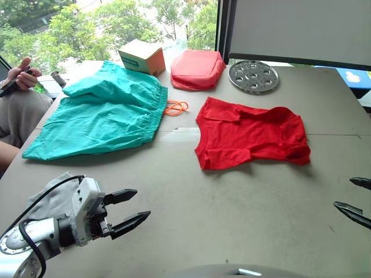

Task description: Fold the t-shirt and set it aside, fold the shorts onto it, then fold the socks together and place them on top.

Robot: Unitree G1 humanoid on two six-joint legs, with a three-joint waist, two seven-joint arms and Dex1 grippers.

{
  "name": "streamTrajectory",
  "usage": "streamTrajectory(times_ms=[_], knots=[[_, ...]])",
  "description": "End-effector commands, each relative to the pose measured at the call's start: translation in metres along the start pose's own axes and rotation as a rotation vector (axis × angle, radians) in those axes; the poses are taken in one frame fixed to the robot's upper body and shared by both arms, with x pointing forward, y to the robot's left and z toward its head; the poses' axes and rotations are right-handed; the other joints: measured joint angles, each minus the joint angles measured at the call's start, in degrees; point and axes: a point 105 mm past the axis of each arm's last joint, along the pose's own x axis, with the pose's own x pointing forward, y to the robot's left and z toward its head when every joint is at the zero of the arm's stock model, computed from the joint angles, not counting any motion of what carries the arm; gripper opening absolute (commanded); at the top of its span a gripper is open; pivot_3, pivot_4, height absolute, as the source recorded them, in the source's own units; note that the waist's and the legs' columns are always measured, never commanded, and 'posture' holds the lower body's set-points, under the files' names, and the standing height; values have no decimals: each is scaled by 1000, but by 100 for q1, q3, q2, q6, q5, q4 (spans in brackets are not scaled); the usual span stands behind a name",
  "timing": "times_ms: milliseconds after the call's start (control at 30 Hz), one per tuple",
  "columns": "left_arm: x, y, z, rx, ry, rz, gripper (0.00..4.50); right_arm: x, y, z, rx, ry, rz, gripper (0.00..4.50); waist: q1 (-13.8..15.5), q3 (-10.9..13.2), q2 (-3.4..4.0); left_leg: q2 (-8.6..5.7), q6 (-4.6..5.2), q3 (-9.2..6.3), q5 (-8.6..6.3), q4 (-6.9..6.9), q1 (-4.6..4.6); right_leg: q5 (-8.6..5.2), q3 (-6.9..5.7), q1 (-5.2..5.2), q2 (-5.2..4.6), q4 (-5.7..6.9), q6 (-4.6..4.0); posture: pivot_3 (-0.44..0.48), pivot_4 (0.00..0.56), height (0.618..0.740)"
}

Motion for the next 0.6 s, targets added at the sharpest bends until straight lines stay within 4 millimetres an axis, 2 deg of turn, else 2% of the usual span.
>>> streamTrajectory(times_ms=[33, 167, 267, 467, 600], knots=[[2, 1, 8, 17, -36, -13, 4317, -2, -8, 15, -74, -28, -33, 4500, 2, 0, 0, 0, 0, 0, 0, 0, 0, 0, 0, 0, 0, 0, 0, 0, 150, 739], [17, -3, 20, 51, -95, -56, 4317, 13, -12, 36, -167, -64, -80, 4500, 5, 1, 3, 0, 0, 2, 0, 9, 2, 0, 2, 3, -2, 0, 0, 0, 150, 739], [31, -6, 24, 189, -85, -91, 4317, 28, -8, 61, -249, -107, -47, 4500, -4, 0, 10, 1, 0, 9, 0, 15, 6, 0, 9, 5, -1, 2, 1, 0, 150, 739], [63, 6, 37, 391, -99, -94, 4317, 57, -12, 87, -425, -73, -48, 4500, 22, -2, 8, -3, 1, 10, 0, 15, 10, 1, 15, 4, 8, 10, 0, 0, 150, 739], [88, 9, 45, 489, -111, -144, 4317, 67, 7, 104, -451, -144, 98, 4500, 50, -8, -3, -10, 6, 9, -3, 13, 12, 2, 20, 7, 16, 16, 0, 0, 150, 739]])
